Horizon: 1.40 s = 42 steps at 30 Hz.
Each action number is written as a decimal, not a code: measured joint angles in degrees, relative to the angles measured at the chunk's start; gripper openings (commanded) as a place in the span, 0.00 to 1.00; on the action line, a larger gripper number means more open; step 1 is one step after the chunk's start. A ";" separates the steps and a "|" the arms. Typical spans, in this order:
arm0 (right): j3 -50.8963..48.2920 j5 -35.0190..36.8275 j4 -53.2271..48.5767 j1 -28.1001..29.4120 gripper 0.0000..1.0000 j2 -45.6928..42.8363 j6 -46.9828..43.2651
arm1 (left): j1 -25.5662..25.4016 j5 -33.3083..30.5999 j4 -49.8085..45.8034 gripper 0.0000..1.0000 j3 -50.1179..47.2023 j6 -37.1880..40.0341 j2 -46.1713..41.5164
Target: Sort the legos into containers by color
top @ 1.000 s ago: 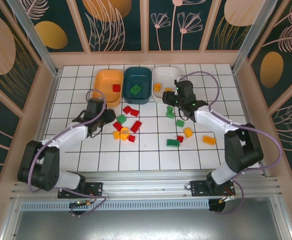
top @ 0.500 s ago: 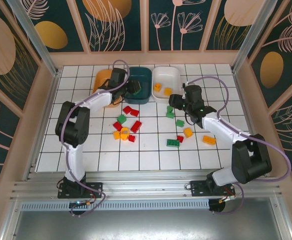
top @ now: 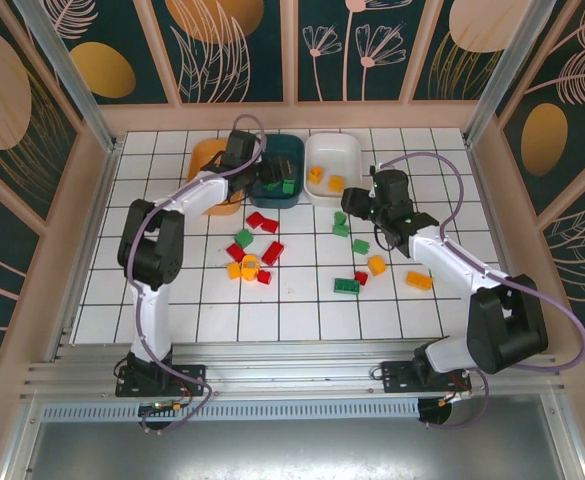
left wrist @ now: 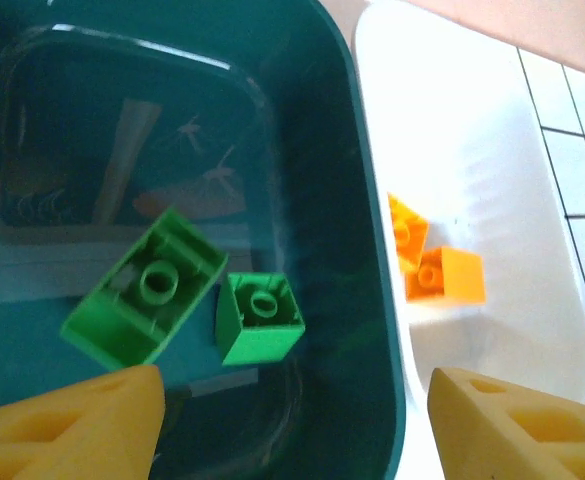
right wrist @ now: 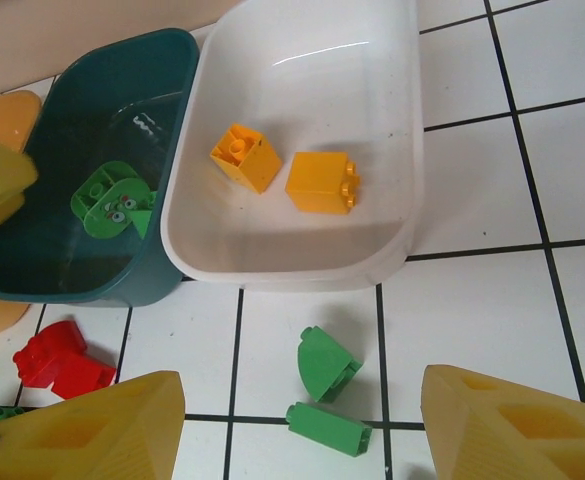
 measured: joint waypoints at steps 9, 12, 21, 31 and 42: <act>-0.44 0.31 -0.17 -0.11 0.65 -2.99 0.04 | -10.14 -6.47 -0.31 0.69 -24.22 5.51 -22.40; -1.01 0.31 -0.09 -0.15 0.66 -2.99 0.07 | -14.53 -8.09 -1.46 0.72 -24.96 7.80 -21.86; -4.66 0.35 0.87 -0.33 0.69 -3.02 0.11 | -16.96 -15.74 -5.81 0.77 -26.71 8.74 -17.31; -5.86 0.52 1.27 -1.11 0.69 -3.54 0.22 | -16.96 -16.35 -2.49 0.58 -29.07 9.03 -11.23; -6.73 0.52 1.31 -1.11 0.68 -3.58 0.31 | -16.92 -17.33 -2.38 0.24 -28.22 9.05 -11.32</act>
